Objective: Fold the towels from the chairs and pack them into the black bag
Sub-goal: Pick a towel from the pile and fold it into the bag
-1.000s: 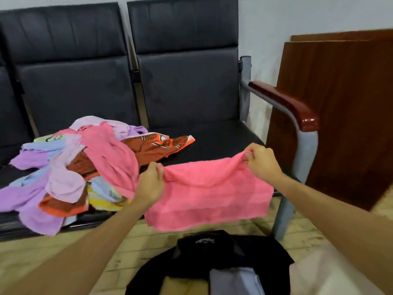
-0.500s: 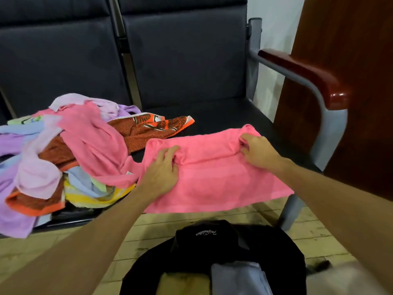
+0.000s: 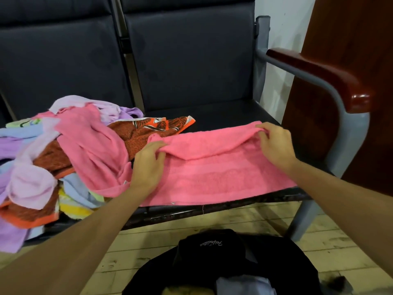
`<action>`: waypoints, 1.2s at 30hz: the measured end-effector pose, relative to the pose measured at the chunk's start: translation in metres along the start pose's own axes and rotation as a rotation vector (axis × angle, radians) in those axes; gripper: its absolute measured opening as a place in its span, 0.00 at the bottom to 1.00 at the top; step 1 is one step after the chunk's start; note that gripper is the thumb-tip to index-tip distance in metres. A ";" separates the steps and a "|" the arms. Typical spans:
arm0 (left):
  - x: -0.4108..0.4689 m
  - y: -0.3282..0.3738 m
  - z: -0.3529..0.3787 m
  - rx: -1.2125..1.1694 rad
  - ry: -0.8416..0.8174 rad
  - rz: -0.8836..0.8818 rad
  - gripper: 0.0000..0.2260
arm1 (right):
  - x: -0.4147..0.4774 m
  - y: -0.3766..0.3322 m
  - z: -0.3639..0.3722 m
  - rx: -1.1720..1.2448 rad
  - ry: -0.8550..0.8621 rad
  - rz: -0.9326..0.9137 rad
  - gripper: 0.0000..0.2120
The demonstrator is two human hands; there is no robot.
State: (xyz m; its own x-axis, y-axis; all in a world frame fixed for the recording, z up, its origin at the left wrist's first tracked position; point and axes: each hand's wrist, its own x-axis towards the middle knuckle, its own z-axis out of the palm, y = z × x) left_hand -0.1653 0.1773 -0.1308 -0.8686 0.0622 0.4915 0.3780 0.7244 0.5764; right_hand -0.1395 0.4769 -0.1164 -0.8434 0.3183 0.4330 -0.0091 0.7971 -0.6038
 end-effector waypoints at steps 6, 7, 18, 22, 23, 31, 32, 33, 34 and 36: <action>-0.010 0.016 -0.049 -0.013 0.007 0.047 0.11 | -0.015 -0.012 -0.047 -0.011 0.018 -0.066 0.12; -0.015 0.019 -0.055 -0.032 0.017 0.039 0.12 | -0.019 -0.014 -0.054 -0.016 0.006 -0.071 0.12; -0.056 0.012 -0.085 0.105 -0.225 0.076 0.06 | -0.059 -0.006 -0.091 -0.217 -0.240 -0.229 0.11; -0.064 0.015 -0.091 0.130 -0.278 0.151 0.06 | -0.059 -0.006 -0.100 -0.217 -0.259 -0.269 0.12; -0.065 0.017 -0.091 0.130 -0.291 0.168 0.06 | -0.060 -0.006 -0.101 -0.226 -0.273 -0.276 0.12; -0.067 0.026 -0.096 0.149 -0.337 0.203 0.07 | -0.067 0.000 -0.115 -0.286 -0.350 -0.308 0.11; -0.067 0.027 -0.096 0.152 -0.340 0.200 0.07 | -0.068 0.000 -0.116 -0.292 -0.371 -0.299 0.10; -0.067 0.028 -0.095 0.151 -0.342 0.190 0.07 | -0.068 0.001 -0.117 -0.300 -0.391 -0.292 0.10; -0.067 0.029 -0.095 0.155 -0.352 0.170 0.07 | -0.069 0.001 -0.117 -0.308 -0.410 -0.283 0.11; -0.067 0.028 -0.092 0.199 -0.414 0.123 0.08 | -0.070 0.003 -0.115 -0.322 -0.444 -0.264 0.11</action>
State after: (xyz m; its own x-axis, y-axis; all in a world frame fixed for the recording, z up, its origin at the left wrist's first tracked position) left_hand -0.0670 0.1304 -0.0879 -0.8911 0.3950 0.2235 0.4527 0.8094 0.3742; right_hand -0.0184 0.5158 -0.0714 -0.9789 -0.1007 0.1777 -0.1441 0.9571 -0.2515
